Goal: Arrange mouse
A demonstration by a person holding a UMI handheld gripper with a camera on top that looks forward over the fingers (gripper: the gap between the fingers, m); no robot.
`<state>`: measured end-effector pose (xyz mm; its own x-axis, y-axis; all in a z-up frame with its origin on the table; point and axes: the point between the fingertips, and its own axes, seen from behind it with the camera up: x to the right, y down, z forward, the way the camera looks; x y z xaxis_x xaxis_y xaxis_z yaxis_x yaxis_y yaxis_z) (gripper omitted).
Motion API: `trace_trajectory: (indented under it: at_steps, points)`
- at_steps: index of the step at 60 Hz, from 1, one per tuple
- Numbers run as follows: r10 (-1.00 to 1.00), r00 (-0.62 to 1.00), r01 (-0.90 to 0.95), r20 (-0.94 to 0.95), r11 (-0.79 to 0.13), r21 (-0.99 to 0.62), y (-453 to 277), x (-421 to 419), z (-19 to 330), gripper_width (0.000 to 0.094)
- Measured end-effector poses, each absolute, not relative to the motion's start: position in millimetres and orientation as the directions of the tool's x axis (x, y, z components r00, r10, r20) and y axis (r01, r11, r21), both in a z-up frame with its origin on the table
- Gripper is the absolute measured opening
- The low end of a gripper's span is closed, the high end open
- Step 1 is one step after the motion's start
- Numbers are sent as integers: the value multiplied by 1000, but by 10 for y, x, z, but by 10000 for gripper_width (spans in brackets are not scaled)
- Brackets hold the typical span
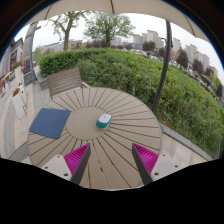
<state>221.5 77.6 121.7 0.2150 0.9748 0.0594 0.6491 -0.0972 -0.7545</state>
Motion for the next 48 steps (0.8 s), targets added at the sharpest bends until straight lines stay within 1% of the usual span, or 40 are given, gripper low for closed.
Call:
trace_trajectory:
  at_steps: [4,9,23,29,41,48]
  points:
    - [977,202,648,65,-83,-757,599,2202,1180,852]
    - [976,209,648,61,-91,-756,466,2159,1070,854]
    - [962,273,600,17,-157,-784,490,1795,848,853]
    - [963,267,576,20,-143,-805,551,1582,787,853]
    - [973,225,572,44,-96,-815,659,1114,521,853]
    - [977,212,587,26,-106,-803,694,863,316,854]
